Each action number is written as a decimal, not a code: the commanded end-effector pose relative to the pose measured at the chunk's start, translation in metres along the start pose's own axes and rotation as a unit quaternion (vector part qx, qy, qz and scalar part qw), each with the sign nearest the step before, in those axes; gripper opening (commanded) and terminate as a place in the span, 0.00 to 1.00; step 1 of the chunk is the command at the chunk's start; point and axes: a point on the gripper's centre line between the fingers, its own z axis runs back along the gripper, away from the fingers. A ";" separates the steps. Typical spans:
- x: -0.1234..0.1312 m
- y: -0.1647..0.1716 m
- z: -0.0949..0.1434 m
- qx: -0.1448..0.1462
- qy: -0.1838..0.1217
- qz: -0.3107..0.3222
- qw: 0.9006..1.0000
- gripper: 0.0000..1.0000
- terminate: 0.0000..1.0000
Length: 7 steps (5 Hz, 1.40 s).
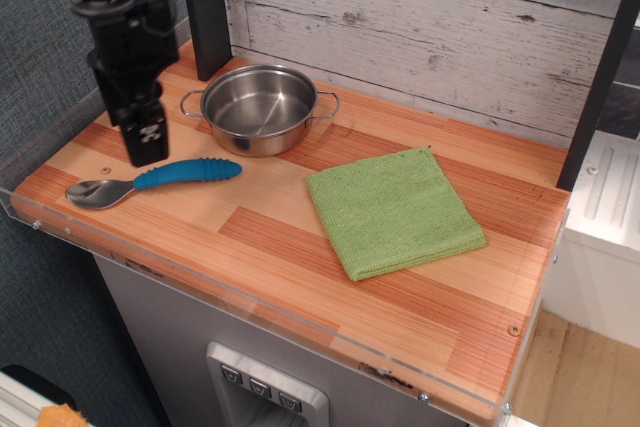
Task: Put the spoon into the pot.
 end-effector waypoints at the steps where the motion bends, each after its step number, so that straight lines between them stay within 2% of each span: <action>1: 0.007 0.029 -0.022 0.017 -0.014 -0.027 0.999 1.00 0.00; 4: 0.015 0.023 -0.048 0.014 -0.026 -0.049 0.998 1.00 0.00; 6: 0.015 0.020 -0.054 0.014 -0.033 -0.049 0.998 1.00 0.00; 7: 0.014 0.020 -0.054 0.010 -0.035 -0.047 0.998 0.00 0.00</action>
